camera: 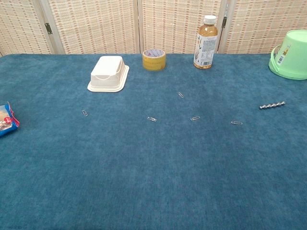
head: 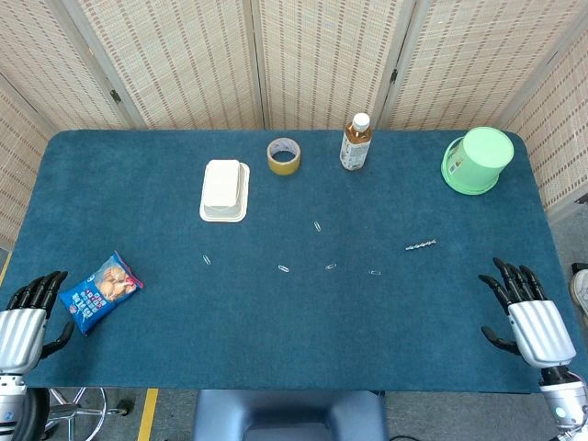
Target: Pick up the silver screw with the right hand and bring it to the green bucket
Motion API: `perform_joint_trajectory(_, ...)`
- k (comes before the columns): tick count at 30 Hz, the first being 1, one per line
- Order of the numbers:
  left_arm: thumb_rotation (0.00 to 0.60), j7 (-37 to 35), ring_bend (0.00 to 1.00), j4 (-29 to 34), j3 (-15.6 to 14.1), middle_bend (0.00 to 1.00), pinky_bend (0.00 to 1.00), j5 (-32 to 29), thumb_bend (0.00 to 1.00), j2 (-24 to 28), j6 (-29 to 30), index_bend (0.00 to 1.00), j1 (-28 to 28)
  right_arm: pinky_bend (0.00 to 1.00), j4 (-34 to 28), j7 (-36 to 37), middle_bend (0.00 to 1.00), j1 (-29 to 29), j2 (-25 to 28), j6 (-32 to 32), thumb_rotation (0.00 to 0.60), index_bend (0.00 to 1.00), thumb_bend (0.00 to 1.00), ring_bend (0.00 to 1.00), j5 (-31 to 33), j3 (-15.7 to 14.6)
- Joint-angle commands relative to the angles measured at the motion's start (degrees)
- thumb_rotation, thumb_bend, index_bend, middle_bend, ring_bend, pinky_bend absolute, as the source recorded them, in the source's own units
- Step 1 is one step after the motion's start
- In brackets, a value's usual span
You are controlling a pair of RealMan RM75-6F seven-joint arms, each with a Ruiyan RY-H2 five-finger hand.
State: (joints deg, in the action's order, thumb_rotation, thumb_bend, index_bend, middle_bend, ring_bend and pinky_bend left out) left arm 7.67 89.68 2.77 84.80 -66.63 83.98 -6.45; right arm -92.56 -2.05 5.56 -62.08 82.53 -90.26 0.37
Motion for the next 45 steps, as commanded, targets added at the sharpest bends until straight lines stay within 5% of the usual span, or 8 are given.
perform_joint_trajectory(1,0.600,0.1,0.14,0.1,-0.1,0.13,0.20,0.2,0.41,-0.1,-0.2,0.08,-0.2,0.00,-0.1,-0.5,0.00,-0.3,0.1,0.3,0.600,0.16,0.23,0.03,0.3,0.0)
perform_joint_trajectory(8,0.600,-1.3,0.14,0.2,-0.1,0.13,0.21,1.4,0.41,-0.2,-0.6,0.08,-1.0,0.00,-0.2,-0.7,0.00,0.2,0.9,-0.7,0.600,0.16,0.23,0.03,1.5,0.7)
perform_joint_trajectory(17,0.600,-2.0,0.14,-0.6,-0.3,0.13,0.21,1.6,0.41,-0.7,-1.4,0.08,-1.5,0.00,8.3,6.4,0.00,11.1,2.6,-15.1,0.600,0.30,0.24,0.05,4.1,5.0)
perform_joint_trajectory(28,0.600,-6.7,0.12,-5.6,0.1,0.07,0.20,5.2,0.42,-2.7,3.1,0.06,-1.4,0.00,25.5,10.1,0.00,23.0,-7.7,-27.4,0.600,0.38,0.24,0.04,2.5,5.8)
perform_joint_trajectory(45,0.600,-10.4,0.10,-8.5,-0.1,0.07,0.13,6.2,0.42,-3.2,3.8,0.06,-1.8,0.00,44.5,13.1,0.02,31.7,-22.9,-33.7,0.600,0.47,0.24,0.05,0.7,3.3)
